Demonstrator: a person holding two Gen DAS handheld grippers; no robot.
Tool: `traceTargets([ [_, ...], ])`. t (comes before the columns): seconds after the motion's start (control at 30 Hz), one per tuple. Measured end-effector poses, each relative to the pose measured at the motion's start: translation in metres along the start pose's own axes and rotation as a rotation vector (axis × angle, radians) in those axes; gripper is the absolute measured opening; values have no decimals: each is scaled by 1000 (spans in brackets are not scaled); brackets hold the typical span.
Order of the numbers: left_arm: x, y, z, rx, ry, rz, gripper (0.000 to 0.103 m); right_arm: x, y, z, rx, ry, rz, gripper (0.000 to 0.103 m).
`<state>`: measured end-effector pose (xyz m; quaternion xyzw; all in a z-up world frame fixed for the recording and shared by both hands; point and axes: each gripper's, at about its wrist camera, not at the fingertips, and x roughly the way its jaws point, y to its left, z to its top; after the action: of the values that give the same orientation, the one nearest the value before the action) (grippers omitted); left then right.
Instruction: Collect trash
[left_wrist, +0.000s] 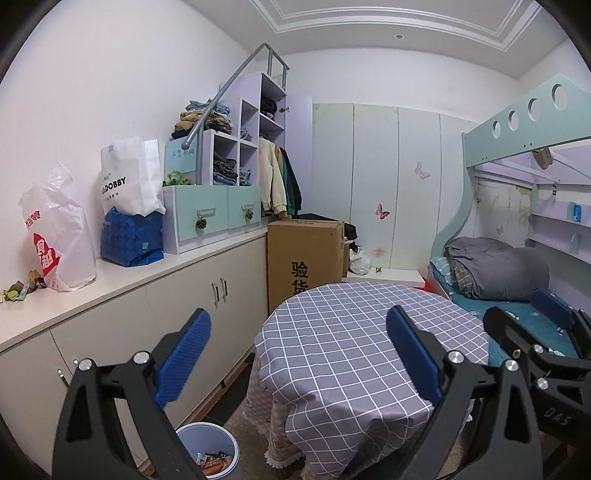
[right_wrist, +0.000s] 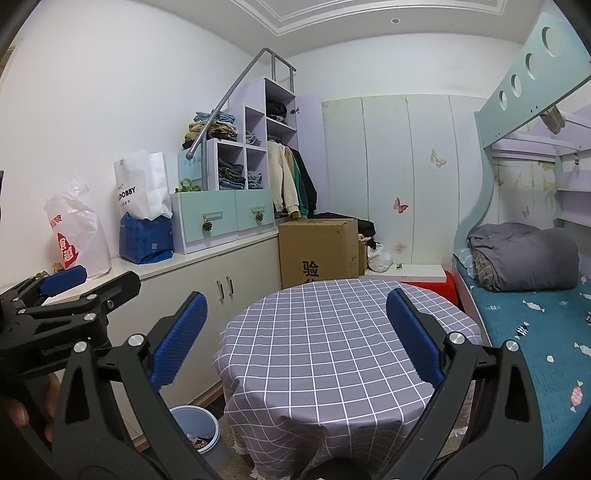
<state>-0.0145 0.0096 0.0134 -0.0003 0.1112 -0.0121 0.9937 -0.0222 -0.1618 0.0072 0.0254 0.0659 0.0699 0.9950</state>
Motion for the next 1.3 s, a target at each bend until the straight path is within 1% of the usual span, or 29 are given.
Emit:
traceTargets([
  [1.3, 5, 6, 1, 9, 11, 7, 94, 6, -3, -4, -1, 19, 14, 96],
])
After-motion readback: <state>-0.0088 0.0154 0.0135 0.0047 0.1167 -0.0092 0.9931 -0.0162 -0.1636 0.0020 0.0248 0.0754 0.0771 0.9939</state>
